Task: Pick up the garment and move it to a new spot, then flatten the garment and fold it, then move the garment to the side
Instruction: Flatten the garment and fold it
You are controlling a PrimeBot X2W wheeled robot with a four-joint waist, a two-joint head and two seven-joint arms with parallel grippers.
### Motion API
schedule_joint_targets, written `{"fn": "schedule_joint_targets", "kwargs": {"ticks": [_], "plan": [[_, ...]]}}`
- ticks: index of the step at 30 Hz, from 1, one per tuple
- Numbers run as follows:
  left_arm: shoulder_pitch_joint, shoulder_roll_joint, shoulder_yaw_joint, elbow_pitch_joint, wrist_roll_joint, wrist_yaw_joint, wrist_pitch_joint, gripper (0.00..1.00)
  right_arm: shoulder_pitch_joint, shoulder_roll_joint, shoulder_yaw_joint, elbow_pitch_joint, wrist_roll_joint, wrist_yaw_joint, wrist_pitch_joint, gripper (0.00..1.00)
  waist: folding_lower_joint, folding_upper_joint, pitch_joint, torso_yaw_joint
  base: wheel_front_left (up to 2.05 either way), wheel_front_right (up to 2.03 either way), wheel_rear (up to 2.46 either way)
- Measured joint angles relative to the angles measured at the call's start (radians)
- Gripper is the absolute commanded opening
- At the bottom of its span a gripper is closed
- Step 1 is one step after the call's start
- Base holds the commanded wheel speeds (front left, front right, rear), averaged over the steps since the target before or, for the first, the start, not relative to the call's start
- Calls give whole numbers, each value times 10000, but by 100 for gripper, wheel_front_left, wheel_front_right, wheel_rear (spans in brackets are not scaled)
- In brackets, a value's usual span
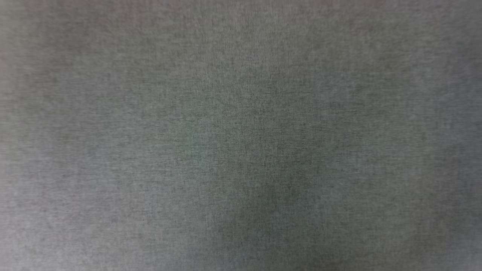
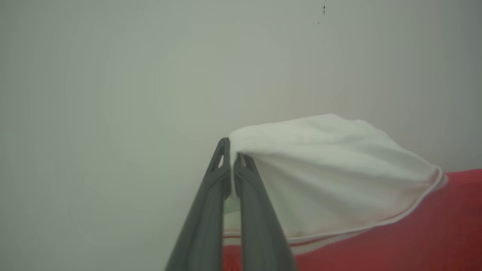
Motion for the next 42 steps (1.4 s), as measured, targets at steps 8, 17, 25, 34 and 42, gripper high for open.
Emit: {"fn": "schedule_joint_targets", "kwargs": {"ticks": [8, 17, 25, 34, 42], "plan": [[665, -119, 46, 357, -391, -121, -125, 0, -116, 77, 474, 961, 274, 0, -349, 0, 1, 0, 890, 28, 0, 0, 0], [2850, -418, 142, 1064, -1120, -614, -654, 0, 1624, 90, 1507, 1789, 972, 0, -955, 0, -1, 0, 63, 185, 0, 0, 0], [6186, -767, 13, 965, -1718, -823, -1151, 0, 4631, -207, 2403, 1659, 1898, 0, -1342, 0, -2, 0, -1568, 354, 0, 0, 0], [10818, -495, 109, -894, -2190, -232, -1438, 0, 8472, -763, 2972, 219, 2769, 2, -1478, 0, -4, 0, -3728, 448, 0, 0, 0], [14892, -190, 242, -3705, -2681, 1156, -1241, 0, 12010, -1074, 2428, -1799, 2989, 2, -1101, 0, -6, 0, -5264, 570, 0, 0, 0]]}}
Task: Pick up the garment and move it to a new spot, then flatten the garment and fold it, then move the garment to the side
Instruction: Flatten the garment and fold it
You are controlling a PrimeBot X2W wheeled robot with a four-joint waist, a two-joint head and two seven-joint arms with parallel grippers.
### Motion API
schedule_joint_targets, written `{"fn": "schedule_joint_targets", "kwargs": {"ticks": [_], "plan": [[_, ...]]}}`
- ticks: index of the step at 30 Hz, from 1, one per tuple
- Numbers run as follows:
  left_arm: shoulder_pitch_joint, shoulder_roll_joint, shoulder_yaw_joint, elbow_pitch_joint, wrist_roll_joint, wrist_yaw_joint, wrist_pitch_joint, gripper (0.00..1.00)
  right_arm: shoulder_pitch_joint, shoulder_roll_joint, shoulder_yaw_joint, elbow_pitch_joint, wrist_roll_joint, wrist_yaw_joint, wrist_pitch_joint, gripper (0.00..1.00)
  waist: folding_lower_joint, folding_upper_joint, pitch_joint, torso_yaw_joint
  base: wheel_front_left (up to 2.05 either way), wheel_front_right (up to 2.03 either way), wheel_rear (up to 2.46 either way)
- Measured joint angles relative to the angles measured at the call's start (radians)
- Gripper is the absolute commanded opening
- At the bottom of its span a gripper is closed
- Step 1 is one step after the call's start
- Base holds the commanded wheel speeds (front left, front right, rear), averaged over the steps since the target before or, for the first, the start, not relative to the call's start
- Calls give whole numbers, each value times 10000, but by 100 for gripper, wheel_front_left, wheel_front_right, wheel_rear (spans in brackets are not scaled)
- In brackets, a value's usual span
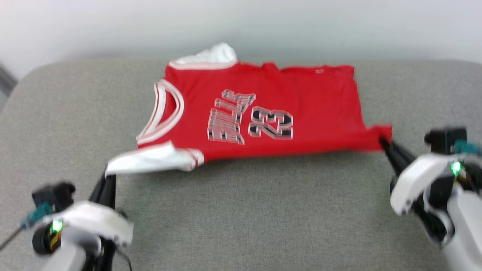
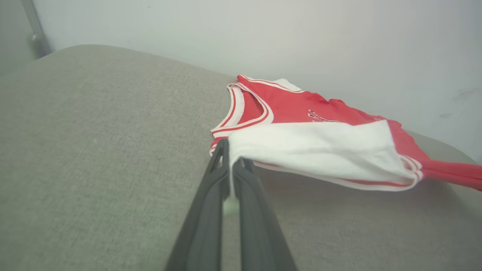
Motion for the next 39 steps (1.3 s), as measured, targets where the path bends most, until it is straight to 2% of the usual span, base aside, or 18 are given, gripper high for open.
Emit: {"fn": "schedule_joint_targets", "kwargs": {"ticks": [10, 13, 17, 19, 24, 33, 39], "plan": [[3957, 625, 165, -3386, -435, 1958, 809, 0, 4209, 449, -1726, -2773, -447, 2, 1177, 0, -1, 0, -1168, 119, 0, 0, 0], [4584, 790, 217, -4157, -543, 2376, 1085, 0, 5146, 736, -2257, -3567, -725, 2, 1672, 0, -1, 0, -1312, 170, 0, 0, 0], [4912, 1022, 334, -4876, -550, 2694, 1229, 0, 5826, 1187, -2771, -4428, -940, 2, 2215, 0, 0, 0, -1334, 164, 0, 0, 0], [4796, 1076, 314, -5041, -508, 2683, 1317, 0, 5860, 1361, -2911, -4675, -993, 2, 2497, 0, 0, 0, -1269, 154, 0, 0, 0], [3473, 1093, 171, -4830, -324, 2211, 1409, 0, 5474, 1524, -2964, -4811, -1248, 0, 2943, 0, 1, 0, -884, 129, 0, 0, 0], [802, 702, -173, -2917, -192, 1162, 1590, 0, 3870, 1513, -2512, -4276, -1390, -2, 3053, 0, 4, 0, 455, 11, 0, 0, 0], [-304, 476, -485, -1455, -359, 570, 2163, 0, 3140, 1365, -1916, -3542, -1361, -2, 2966, 0, 5, 0, 1347, -125, 0, 0, 0]]}}
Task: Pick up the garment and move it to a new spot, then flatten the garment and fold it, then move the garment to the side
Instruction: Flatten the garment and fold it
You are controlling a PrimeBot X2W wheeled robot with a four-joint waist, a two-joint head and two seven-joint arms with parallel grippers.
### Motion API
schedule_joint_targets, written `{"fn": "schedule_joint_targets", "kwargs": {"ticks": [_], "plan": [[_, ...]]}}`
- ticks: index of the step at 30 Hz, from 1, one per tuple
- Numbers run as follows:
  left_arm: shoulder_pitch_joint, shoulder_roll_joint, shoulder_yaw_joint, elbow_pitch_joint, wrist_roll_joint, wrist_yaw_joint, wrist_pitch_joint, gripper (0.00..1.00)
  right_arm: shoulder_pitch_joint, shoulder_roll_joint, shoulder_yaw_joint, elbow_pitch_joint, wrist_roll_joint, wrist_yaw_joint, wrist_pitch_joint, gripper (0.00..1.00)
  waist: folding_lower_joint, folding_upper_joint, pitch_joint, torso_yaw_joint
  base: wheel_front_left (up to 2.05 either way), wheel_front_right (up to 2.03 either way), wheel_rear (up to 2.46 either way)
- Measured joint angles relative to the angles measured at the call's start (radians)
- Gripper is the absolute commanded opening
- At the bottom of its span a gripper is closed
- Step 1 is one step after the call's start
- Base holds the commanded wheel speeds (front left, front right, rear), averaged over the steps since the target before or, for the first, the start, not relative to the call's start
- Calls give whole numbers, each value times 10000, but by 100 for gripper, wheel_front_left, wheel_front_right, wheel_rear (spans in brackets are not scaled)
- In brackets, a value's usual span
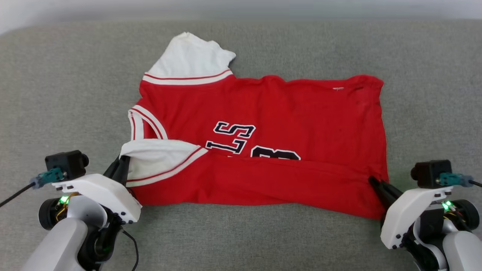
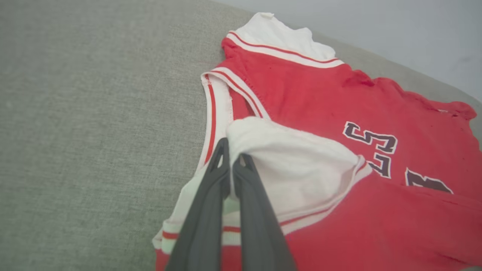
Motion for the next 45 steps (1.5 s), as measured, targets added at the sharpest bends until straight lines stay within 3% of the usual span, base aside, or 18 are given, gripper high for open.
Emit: {"fn": "schedule_joint_targets", "kwargs": {"ticks": [6, 7, 8, 9, 10, 11, 17, 21, 29, 34, 40, 45], "plan": [[-438, -180, -209, 1172, -301, -443, 499, 0, -382, -190, 410, 616, 25, 4, -274, 2, 0, 0, 320, -155, 0, 0, 0], [-478, -207, -242, 1323, -374, -537, 570, 6, -416, -194, 428, 702, 29, 4, -374, 20, 0, 0, 308, -165, 0, 0, 0], [-505, -238, -265, 1421, -420, -619, 604, 38, -449, -201, 454, 777, 27, 4, -460, 41, 0, 0, 292, -171, 0, 0, 0], [-523, -267, -267, 1530, -454, -696, 602, 89, -470, -209, 477, 803, 27, 2, -642, 100, 0, 0, 263, -170, 0, 0, 0], [-553, -305, -263, 1622, -481, -759, 579, 89, -507, -209, 483, 826, 31, 2, -813, 100, 0, 0, 226, -168, 0, 0, 0], [-584, -339, -255, 1684, -516, -786, 522, 100, -546, -211, 512, 825, 31, -2, -988, 100, 0, 0, 180, -163, 0, 0, 0], [-613, -211, 29, 1722, -623, -853, 251, 100, -605, -205, 510, 288, 127, -2, -2794, 100, -1, 0, -282, -132, 0, 0, 0], [-613, 458, 115, 1363, -646, -892, 709, 100, -516, -203, 385, -44, 81, -2, -3409, 100, -1, -1, -731, -121, 0, 0, 0], [-430, 2169, -153, 82, -727, -771, 2972, 100, -34, 127, 144, -734, -184, -2, -3467, 100, -3, 0, -1427, -382, 0, 0, 0], [201, 2846, -299, -681, -1346, -416, 4541, 100, 186, 385, 10, -1068, -286, -2, -3381, 100, -3, 0, -1276, -649, 0, 0, 0], [818, 3173, -169, -915, -1998, 2, 5317, 100, 168, 564, 19, -1229, -345, -2, -3400, 100, -2, 0, -671, -932, 0, 0, 0], [972, 3108, -50, -765, -2385, 59, 5459, 100, -22, 608, 54, -1218, -307, -2, -3428, 100, -2, 0, -83, -1136, 0, 0, 0]]}}
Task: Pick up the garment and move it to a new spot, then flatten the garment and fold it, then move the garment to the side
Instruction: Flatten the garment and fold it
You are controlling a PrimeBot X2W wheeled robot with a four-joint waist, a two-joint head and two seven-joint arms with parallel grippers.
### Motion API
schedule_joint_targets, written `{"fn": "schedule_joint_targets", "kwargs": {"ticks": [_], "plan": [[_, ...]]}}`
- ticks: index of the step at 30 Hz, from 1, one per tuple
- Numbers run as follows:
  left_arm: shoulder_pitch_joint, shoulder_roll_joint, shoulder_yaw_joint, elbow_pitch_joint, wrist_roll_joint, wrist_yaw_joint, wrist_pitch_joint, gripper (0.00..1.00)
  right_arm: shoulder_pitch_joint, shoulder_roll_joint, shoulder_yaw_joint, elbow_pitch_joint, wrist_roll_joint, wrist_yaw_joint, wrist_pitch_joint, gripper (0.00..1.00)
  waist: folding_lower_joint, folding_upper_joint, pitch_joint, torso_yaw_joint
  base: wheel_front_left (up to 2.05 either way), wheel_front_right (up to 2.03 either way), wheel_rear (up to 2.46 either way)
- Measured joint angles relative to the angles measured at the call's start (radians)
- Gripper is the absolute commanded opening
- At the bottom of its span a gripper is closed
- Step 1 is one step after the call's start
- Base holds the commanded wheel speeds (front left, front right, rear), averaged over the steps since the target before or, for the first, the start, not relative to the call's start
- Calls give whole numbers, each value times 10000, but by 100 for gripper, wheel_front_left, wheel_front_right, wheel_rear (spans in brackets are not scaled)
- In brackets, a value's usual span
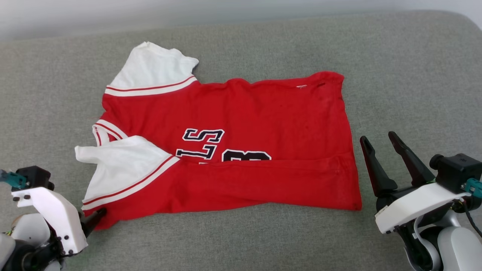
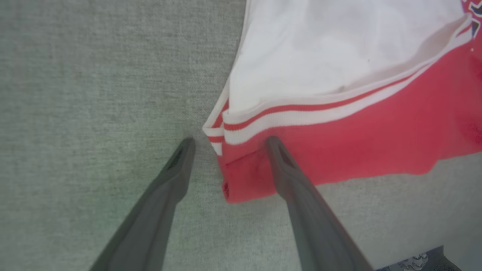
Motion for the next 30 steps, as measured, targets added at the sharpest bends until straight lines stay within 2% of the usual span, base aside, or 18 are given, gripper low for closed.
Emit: {"fn": "schedule_joint_targets", "kwargs": {"ticks": [3, 4, 5, 6, 7, 11, 14, 17, 22, 26, 30], "plan": [[-22, -40, 77, 71, -211, -132, 71, 100, -98, -2, -25, 75, 48, 0, 2, 100, 0, 0, 268, -92, 0, 0, 0], [-39, -77, 84, 119, -276, -155, 81, 75, -129, -6, -56, 98, 88, 0, 2, 100, -1, 0, 329, -116, 0, 0, 0], [-70, -134, 107, 184, -359, -205, 102, 42, -156, -21, -86, 134, 104, 0, 13, 100, -1, 0, 375, -132, 0, 0, 0], [-111, -196, 130, 257, -454, -257, 105, 15, -167, -52, -104, 157, 125, 0, 13, 100, -1, 0, 407, -137, 0, 0, 0], [-159, -238, 132, 330, -460, -334, 100, 0, -177, -84, -128, 192, 159, 0, 19, 100, -1, 0, 414, -134, 0, 0, 0], [-256, -581, 77, 612, -445, -600, -176, 0, -178, -151, -382, 380, 316, 0, 217, 100, 0, 0, 308, -85, 0, 0, 0], [-260, -662, 27, 752, -314, -757, -458, 0, -111, -203, -627, 537, 529, 0, 782, 100, 0, 0, 145, -8, 0, 0, 0], [-248, -727, 8, 744, -128, -817, -782, 0, 6, -347, -924, 786, 759, -2, 1902, 100, 0, 0, -44, 83, 0, 0, 0], [-218, -681, 42, 90, 211, -744, -1187, 0, 215, -662, -1168, 1053, 1078, -2, 4477, 100, 0, 0, -252, 340, 0, 0, 0], [-220, -598, 38, -546, 449, -573, -1310, 0, 207, -803, -999, 1041, 1252, -2, 5659, 100, 0, 0, -244, 609, 0, 0, 0], [-233, -629, -36, -907, 619, -470, -1371, 0, 45, -700, -690, 1175, 1421, -2, 6368, 100, 0, 0, -87, 839, 0, 0, 0]]}}
